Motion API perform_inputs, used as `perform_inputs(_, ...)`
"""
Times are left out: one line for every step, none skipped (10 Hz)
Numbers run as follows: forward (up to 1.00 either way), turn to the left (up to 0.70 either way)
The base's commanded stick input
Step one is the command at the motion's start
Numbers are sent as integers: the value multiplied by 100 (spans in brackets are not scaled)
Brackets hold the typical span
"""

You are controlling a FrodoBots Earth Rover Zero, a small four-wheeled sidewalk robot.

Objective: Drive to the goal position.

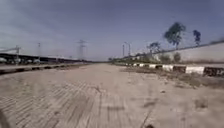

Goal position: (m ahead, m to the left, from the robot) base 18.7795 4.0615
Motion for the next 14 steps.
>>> perform_inputs(100,0)
perform_inputs(100,0)
perform_inputs(100,0)
perform_inputs(100,0)
perform_inputs(100,0)
perform_inputs(100,0)
perform_inputs(100,0)
perform_inputs(100,40)
perform_inputs(100,40)
perform_inputs(100,40)
perform_inputs(100,40)
perform_inputs(100,20)
perform_inputs(100,0)
perform_inputs(100,0)
